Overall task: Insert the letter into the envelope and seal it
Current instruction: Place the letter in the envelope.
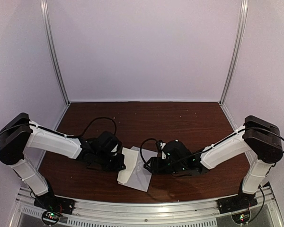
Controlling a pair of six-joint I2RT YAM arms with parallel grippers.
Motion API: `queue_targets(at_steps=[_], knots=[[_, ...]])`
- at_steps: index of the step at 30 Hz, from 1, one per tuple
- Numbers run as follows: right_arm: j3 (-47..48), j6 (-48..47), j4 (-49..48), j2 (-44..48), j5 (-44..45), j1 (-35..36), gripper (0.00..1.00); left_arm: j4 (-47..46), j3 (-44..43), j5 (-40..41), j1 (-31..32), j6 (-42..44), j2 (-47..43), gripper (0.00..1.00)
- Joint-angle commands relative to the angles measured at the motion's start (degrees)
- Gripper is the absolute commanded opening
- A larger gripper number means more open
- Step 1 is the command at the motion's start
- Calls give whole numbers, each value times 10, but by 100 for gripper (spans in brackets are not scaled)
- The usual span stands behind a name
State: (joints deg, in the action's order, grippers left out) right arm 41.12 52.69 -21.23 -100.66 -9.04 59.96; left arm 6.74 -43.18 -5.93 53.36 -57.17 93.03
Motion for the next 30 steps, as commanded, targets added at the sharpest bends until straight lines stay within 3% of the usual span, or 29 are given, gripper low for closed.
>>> queue_targets(at_steps=[1,9,17,19,25,30], knots=[[7,-5,9,-24,-11,-4,65,-42,-13,-30,3,30,12,0],[20,-11,9,-35,-13,-5,63,-93,-15,-58,3,38,36,0],[20,-16,28,-12,5,-10,63,-74,-21,-39,3,49,23,0],[17,-19,38,4,15,-13,63,-48,-25,-22,3,57,11,6],[12,-35,89,58,46,-19,64,3,-30,5,3,76,-32,38],[12,-44,125,93,53,-20,65,39,-35,21,3,91,-54,48]])
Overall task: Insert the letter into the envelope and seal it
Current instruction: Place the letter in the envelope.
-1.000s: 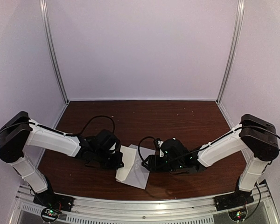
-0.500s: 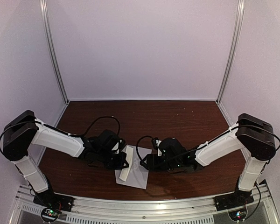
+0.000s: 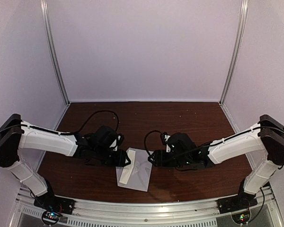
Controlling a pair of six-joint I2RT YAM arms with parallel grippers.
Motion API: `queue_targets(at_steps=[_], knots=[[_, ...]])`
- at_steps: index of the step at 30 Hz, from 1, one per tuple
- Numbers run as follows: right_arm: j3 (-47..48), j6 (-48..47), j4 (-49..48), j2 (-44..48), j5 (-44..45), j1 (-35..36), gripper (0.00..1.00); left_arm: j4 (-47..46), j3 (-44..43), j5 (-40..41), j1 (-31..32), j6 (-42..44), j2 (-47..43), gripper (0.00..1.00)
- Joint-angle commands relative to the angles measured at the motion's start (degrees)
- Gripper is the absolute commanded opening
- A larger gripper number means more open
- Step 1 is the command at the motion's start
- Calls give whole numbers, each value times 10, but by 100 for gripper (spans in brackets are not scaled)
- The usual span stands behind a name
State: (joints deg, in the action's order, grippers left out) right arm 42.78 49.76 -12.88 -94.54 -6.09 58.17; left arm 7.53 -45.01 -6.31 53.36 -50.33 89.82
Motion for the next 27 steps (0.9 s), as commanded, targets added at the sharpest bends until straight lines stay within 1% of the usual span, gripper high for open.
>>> queue_targets(at_steps=[1,6,9,18,27], knots=[[-6,-14,43,37,20,-2,65,33,-18,26,3,24,-23,48],[-16,0,32,39,-2,2,65,31,-24,25,3,22,-15,46],[-20,11,14,27,-15,8,64,20,-26,22,3,22,-5,43],[-13,37,-34,-24,-44,24,58,17,-37,19,-7,29,39,36],[-11,46,-42,-51,-51,27,55,6,-26,23,-10,28,49,36]])
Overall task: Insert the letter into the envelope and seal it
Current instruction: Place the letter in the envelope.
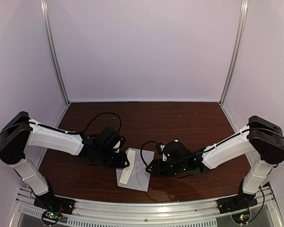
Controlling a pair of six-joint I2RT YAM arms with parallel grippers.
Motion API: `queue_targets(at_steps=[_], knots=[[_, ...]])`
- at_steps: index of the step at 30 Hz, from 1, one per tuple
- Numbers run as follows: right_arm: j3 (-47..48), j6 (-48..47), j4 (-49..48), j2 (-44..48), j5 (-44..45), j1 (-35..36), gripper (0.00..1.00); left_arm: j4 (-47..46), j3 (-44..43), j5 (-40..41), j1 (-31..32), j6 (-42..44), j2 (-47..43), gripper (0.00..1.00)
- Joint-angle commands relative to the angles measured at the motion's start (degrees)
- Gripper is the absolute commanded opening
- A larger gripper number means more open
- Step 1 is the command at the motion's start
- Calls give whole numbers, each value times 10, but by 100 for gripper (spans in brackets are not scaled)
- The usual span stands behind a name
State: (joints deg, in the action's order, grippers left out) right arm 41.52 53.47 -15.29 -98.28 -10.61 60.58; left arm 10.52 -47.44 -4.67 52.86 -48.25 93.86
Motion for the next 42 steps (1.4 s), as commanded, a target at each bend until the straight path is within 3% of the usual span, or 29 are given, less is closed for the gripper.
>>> queue_targets(at_steps=[1,10,24,31,42], knots=[[1,10,-18,-15,-5,3,55,-29,-1,3,-5,7,10,36],[1,19,-27,-33,-6,3,52,-40,-3,-5,-6,11,25,27],[2,20,-31,-40,-10,3,49,-26,0,16,-6,13,30,25],[7,19,-33,-47,-13,3,45,-33,-2,1,-6,16,44,13],[17,18,-38,-65,-18,4,43,-54,8,-31,-5,11,52,8]])
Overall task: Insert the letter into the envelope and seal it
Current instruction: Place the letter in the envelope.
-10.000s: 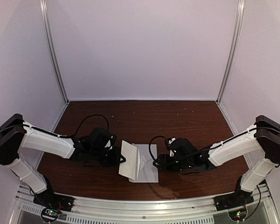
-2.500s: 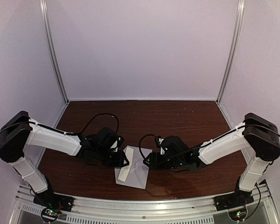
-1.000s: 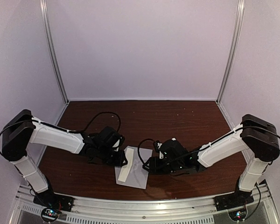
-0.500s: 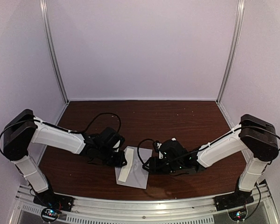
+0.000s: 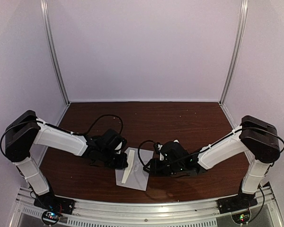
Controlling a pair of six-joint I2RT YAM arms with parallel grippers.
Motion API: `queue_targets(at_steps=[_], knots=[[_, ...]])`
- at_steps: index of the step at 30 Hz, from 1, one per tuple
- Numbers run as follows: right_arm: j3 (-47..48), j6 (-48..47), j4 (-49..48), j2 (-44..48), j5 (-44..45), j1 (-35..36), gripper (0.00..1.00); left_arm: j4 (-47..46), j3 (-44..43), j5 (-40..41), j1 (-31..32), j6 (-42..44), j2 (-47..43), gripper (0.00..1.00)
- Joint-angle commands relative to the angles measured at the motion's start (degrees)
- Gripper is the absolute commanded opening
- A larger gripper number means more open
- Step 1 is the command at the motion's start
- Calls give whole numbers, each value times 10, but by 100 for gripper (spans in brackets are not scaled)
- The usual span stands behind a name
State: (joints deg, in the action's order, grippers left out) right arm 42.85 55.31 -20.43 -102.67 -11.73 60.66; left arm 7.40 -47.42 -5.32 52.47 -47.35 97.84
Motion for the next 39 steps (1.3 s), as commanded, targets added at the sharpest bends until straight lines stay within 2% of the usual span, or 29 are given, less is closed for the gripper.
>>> queue_targets(at_steps=[1,14,21,29,34,39], knots=[[3,-1,12,-22,-7,3,43,-27,10,-26,-1,0,11,8],[5,-1,4,-31,-8,3,43,-70,15,-53,1,-2,21,7],[4,-9,32,-8,17,2,44,-77,12,-31,5,-5,6,7],[10,-35,98,53,63,-16,51,-10,-23,9,-9,17,-34,23],[13,-49,103,56,65,-38,56,-16,-40,4,-23,29,-23,34],[33,-61,103,31,57,-50,58,-34,-52,-14,-45,29,0,39]])
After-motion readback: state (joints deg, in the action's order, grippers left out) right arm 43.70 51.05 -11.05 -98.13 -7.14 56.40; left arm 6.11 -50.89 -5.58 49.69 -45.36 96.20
